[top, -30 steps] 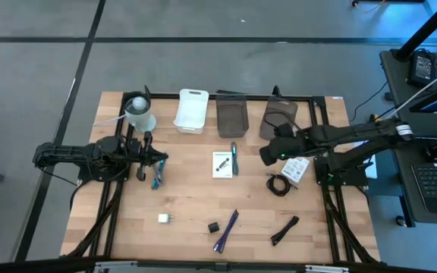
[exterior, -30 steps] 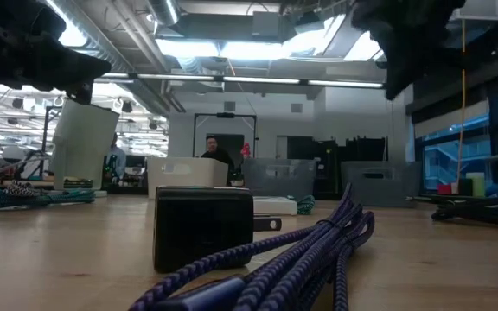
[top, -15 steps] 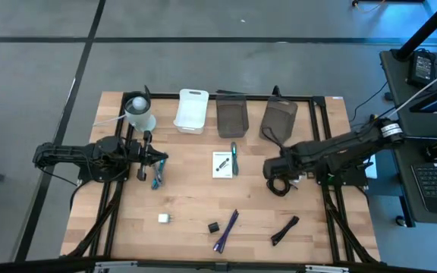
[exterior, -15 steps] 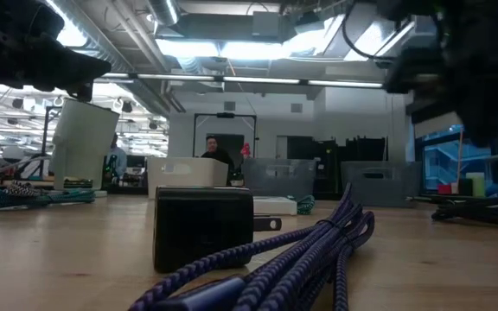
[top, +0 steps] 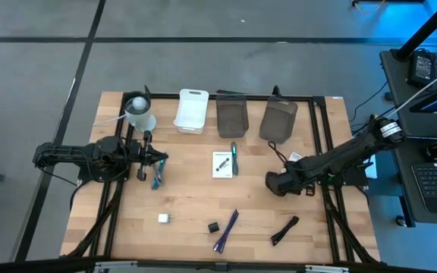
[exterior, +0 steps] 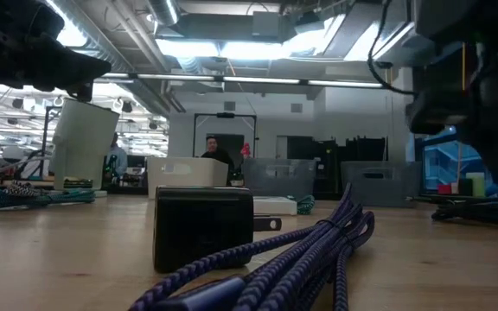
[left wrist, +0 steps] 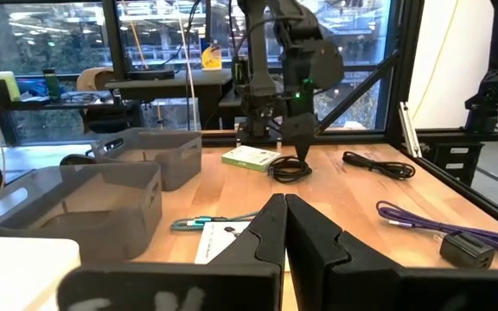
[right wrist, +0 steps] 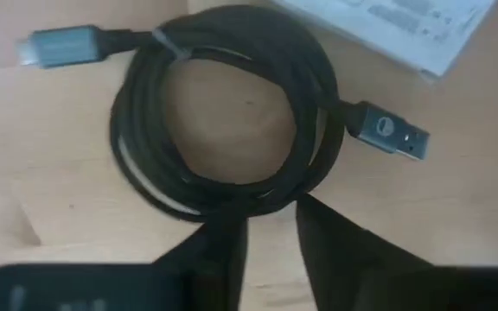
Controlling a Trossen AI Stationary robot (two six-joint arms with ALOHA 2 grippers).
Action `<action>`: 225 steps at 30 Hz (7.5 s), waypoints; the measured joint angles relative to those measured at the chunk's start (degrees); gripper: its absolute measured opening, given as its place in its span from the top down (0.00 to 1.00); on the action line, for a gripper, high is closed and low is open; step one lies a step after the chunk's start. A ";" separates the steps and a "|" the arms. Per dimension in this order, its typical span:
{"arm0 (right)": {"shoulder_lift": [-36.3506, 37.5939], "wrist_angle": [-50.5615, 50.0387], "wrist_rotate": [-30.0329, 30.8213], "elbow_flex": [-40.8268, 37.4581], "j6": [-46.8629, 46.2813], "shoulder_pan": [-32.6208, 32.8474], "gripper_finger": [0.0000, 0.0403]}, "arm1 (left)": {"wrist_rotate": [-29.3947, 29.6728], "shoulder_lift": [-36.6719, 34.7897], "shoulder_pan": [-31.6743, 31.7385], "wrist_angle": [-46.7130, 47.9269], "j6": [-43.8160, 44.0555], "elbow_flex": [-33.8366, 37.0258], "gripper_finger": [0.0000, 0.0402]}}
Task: Pick and place items into bin
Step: Put the top black charger cable into the right black bin, then put the white charger adapter into the white bin
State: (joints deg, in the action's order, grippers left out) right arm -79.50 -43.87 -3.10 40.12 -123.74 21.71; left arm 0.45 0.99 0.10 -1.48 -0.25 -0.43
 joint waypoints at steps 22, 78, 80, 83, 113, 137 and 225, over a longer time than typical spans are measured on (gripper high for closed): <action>0.42 5.44 -0.86 -7.93 -4.32 1.41 0.93 | 0.24 0.02 0.00 -0.24 0.02 0.00 0.99; -19.82 -19.56 3.88 34.73 132.89 -72.43 0.98 | 20.09 0.02 0.02 -1.99 2.49 0.00 0.99; -20.75 -19.06 3.88 34.73 133.17 -72.43 0.98 | 20.12 0.01 0.02 -1.99 2.51 0.00 0.99; -21.70 -18.08 3.88 34.73 133.27 -72.43 0.97 | 20.11 0.02 0.02 -1.99 4.69 0.00 0.99; -21.39 -17.95 4.00 34.73 133.36 -72.49 0.77 | 20.10 0.01 0.02 -1.99 5.49 0.00 0.99; 9.08 -14.71 3.33 25.49 83.24 -45.46 0.99 | 19.96 0.00 0.02 -4.70 6.10 0.00 0.99; 30.53 36.58 23.42 -21.96 68.77 16.31 0.98 | 1.43 86.20 -27.81 47.70 51.87 -54.41 0.63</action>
State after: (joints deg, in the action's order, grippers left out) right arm -48.97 -7.29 20.32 18.15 -54.97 38.02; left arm 1.87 87.20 -27.71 46.22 51.62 -54.84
